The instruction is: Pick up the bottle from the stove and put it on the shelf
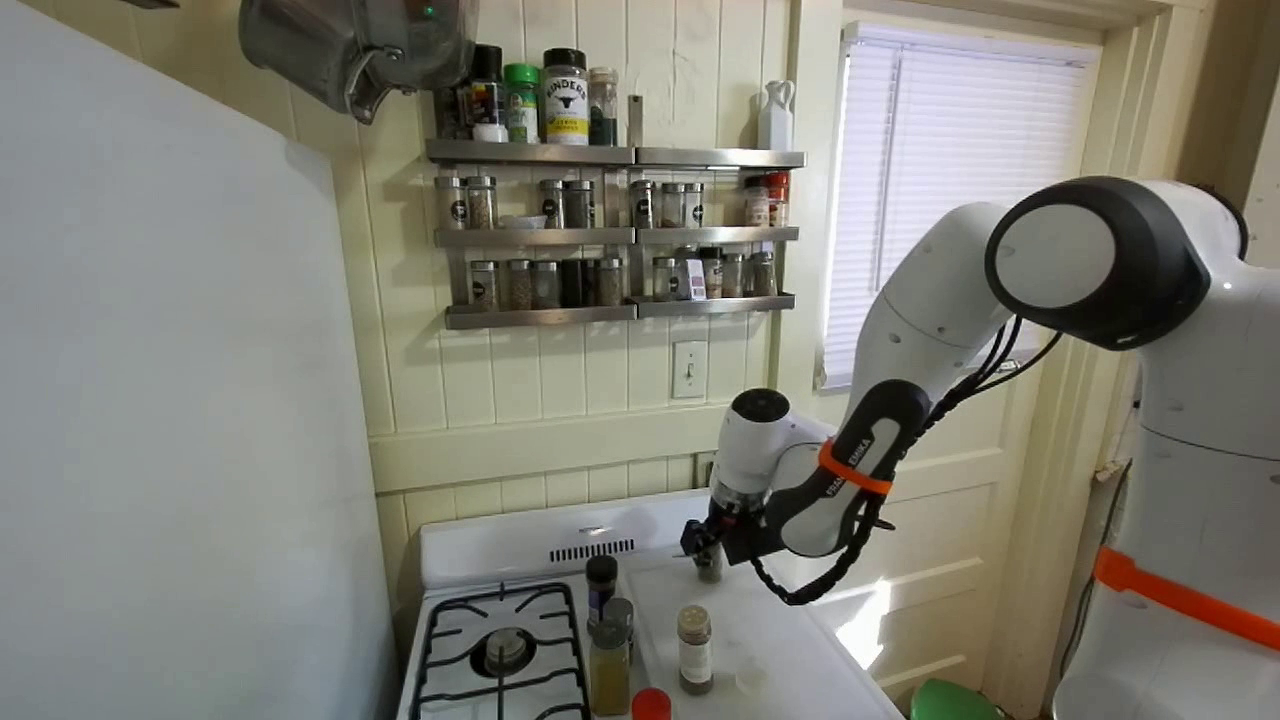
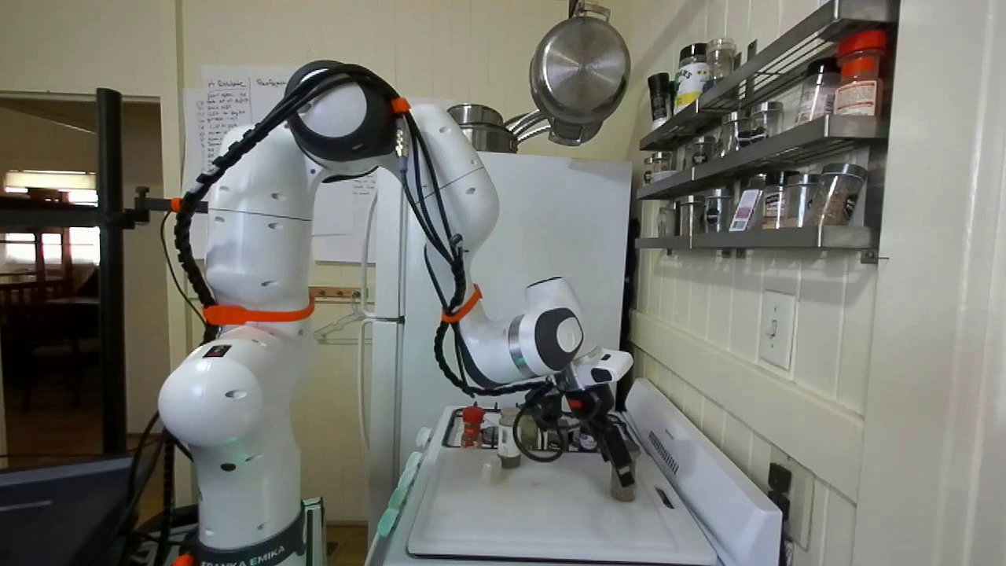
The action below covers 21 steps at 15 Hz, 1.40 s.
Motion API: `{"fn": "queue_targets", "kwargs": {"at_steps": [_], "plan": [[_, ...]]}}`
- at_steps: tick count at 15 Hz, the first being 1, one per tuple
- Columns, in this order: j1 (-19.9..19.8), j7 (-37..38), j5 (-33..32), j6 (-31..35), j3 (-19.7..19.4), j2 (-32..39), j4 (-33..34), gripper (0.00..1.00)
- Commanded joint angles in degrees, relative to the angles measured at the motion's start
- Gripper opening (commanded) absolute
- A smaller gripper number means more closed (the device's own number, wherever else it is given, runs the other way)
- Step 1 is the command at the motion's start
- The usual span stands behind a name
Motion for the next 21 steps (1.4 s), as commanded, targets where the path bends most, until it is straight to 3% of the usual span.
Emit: {"fn": "queue_targets", "kwargs": {"at_steps": [1,14,21], "plan": [[0.3,3.7,-3.7,2.3,-0.5,2.7,1.4,1.0],[0.8,11.4,-11.8,2.9,-1.6,6.1,4.8,0.98],[1.0,11.7,-11.7,3.4,-1.2,6.7,4.6,1.0]]}}
